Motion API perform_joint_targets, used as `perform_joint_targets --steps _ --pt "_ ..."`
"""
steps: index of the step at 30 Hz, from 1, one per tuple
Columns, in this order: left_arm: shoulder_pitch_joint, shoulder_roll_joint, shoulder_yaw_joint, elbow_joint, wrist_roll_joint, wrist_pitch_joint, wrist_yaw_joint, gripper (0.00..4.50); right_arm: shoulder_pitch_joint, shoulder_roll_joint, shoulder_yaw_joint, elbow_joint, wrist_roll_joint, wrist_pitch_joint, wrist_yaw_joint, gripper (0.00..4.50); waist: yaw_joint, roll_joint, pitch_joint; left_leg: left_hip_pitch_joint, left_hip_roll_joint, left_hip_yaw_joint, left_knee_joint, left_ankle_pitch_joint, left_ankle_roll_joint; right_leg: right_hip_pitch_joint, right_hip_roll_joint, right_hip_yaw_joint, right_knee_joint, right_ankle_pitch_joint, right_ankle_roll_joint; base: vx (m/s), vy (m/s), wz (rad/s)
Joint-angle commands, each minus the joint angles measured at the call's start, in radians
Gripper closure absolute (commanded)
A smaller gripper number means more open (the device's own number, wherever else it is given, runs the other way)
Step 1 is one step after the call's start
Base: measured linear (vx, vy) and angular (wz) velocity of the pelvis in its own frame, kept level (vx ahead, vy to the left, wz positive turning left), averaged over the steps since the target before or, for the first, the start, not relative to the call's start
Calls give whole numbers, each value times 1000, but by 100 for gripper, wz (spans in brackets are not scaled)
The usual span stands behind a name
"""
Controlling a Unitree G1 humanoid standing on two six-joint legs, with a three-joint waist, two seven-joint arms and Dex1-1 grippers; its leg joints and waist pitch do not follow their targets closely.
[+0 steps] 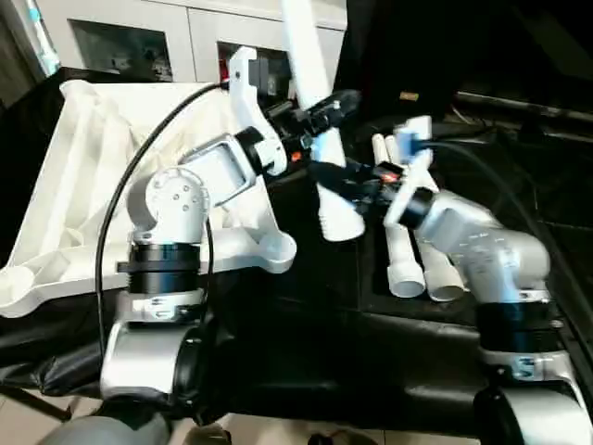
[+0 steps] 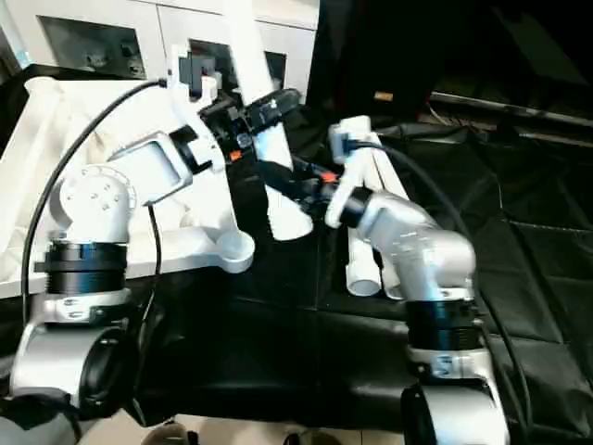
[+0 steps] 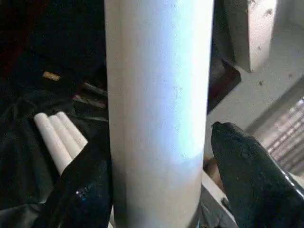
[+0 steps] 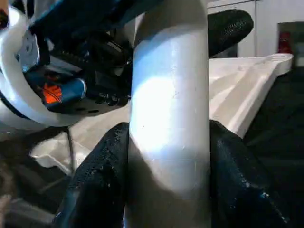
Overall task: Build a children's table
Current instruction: Pick table leg
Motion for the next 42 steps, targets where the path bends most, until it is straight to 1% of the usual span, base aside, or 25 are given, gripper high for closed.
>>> perform_joint_targets --steps 1,2,4,6,7,9,11,14,15,21,22,23,26,27,28,29,30,31,32,33,34,35,37,38,42 --pt "-38 -31 24 -1 -11 -24 68 174 -8 0 31 -5 -67 -30 -52 262 -1 7 -75 5 11 0 -68 -35 -5 74 -82 39 -66 -45 -179 0 0 0" --pt "-38 -32 25 0 -11 -25 71 174 -9 1 32 -6 -68 -30 -53 262 -1 7 -75 5 11 0 -68 -35 -5 74 -82 39 -66 -45 -179 0 0 0" --pt "-39 -43 38 0 -14 -32 100 205 -10 6 45 -10 -81 -37 -65 262 -2 6 -75 6 12 0 -68 -37 -3 73 -82 39 -65 -35 -181 0 0 0" --pt "-39 -52 48 1 -20 -32 115 211 -12 9 51 -10 -87 -44 -72 262 0 6 -75 6 11 0 -68 -37 3 74 -82 40 -64 -30 -179 0 0 0" --pt "-39 -55 51 2 -15 -36 129 226 -14 11 54 -8 -91 -49 -78 262 -2 5 -75 5 11 0 -68 -40 3 74 -82 40 -65 -32 -178 0 0 0" --pt "-38 -57 53 4 -4 -45 148 226 -18 13 57 -4 -97 -55 -86 262 -2 5 -74 6 11 0 -68 -42 4 73 -82 40 -66 -40 -174 0 0 0" --pt "-37 -59 52 4 6 -51 162 250 -20 15 60 0 -102 -61 -91 263 -1 5 -74 6 11 0 -68 -40 5 73 -82 40 -66 -39 -172 0 0 0" --pt "-30 -50 30 1 46 -73 183 253 -24 20 62 5 -112 -70 -100 263 -2 6 -74 6 12 0 -69 -46 1 72 -83 40 -67 -55 -166 0 0 0" --pt "-25 -41 7 -4 78 -89 190 255 -27 21 63 8 -116 -74 -105 263 -2 4 -73 7 13 -1 -69 -53 0 71 -84 40 -69 -76 -155 0 0 0" --pt "-17 -20 -36 -23 105 -82 178 260 -33 23 60 10 -107 -67 -112 263 -2 6 -75 7 13 -1 -68 -31 -1 71 -84 40 -63 -34 -160 0 0 0" --pt "-14 -13 -48 -31 100 -75 158 260 -34 22 56 11 -100 -61 -108 207 -2 5 -76 7 13 0 -68 -28 -1 72 -83 40 -62 -27 -162 0 0 0" --pt "-14 -13 -48 -31 100 -74 157 260 -34 22 55 11 -100 -61 -108 193 -2 6 -75 7 12 0 -68 -30 -2 71 -83 40 -62 -27 -164 0 0 0" --pt "-9 7 -70 -38 96 -71 103 261 -29 22 41 0 -63 -37 -80 173 -1 5 -74 8 11 1 -68 -40 -1 72 -84 40 -64 -43 -162 0 0 0" --pt "-5 36 -94 -42 103 -70 49 261 -24 17 30 -12 -34 -16 -59 173 -1 6 -75 9 11 1 -69 -36 0 71 -83 41 -64 -40 -160 0 0 0" --pt "-3 58 -115 -40 115 -72 22 262 -21 10 23 -15 -14 2 -41 150 -2 7 -74 9 13 1 -70 -39 -1 70 -83 40 -64 -43 -160 0 0 0" --pt "-1 86 -139 -40 126 -76 -14 262 -15 4 -2 -20 34 41 -15 146 -2 7 -75 10 12 0 -69 -41 0 71 -82 40 -64 -44 -158 0 0 0" --pt "-1 86 -139 -40 126 -76 -14 262 -15 4 -2 -20 34 41 -15 143 0 10 -75 11 14 0 -70 -40 2 70 -83 41 -62 -42 -155 0 0 0" --pt "0 115 -155 -46 119 -68 -65 262 -8 -12 -28 -25 82 82 18 140 -2 4 -74 11 13 1 -70 -40 4 70 -81 40 -63 -42 -155 0 0 0" --pt "-1 138 -163 -54 103 -54 -106 262 -4 -29 -43 -27 110 107 43 140 0 7 -74 11 12 1 -70 -32 5 71 -82 41 -62 -35 -159 0 0 0" --pt "0 154 -170 -64 88 -42 -143 262 -4 -39 -54 -25 129 127 58 140 0 3 -75 11 12 1 -69 -27 4 72 -82 40 -60 -30 -163 0 0 0" --pt "0 154 -170 -64 88 -42 -143 262 -4 -39 -54 -25 129 127 58 140 2 6 -75 10 14 2 -69 -18 0 71 -83 40 -58 -23 -171 0 0 0" --pt "4 181 -186 -85 58 -17 -213 262 -7 -52 -70 -22 158 160 80 140 1 5 -75 9 12 2 -68 -17 -2 71 -83 40 -59 -23 -173 0 0 0" --pt "12 210 -201 -118 9 18 -303 262 -10 -71 -74 -25 190 196 109 140 2 3 -74 8 11 3 -69 -20 -5 72 -85 40 -60 -43 -178 0 0 0" --pt "12 218 -201 -130 -16 35 -336 262 -10 -84 -68 -28 197 213 125 140 3 6 -75 9 14 3 -70 -24 -8 71 -86 39 -59 -51 -183 0 0 0" --pt "3 218 -191 -140 -61 56 -380 262 -6 -114 -42 -37 209 262 152 140 3 3 -73 8 12 5 -69 -27 -11 72 -85 39 -62 -63 -185 0 0 0"
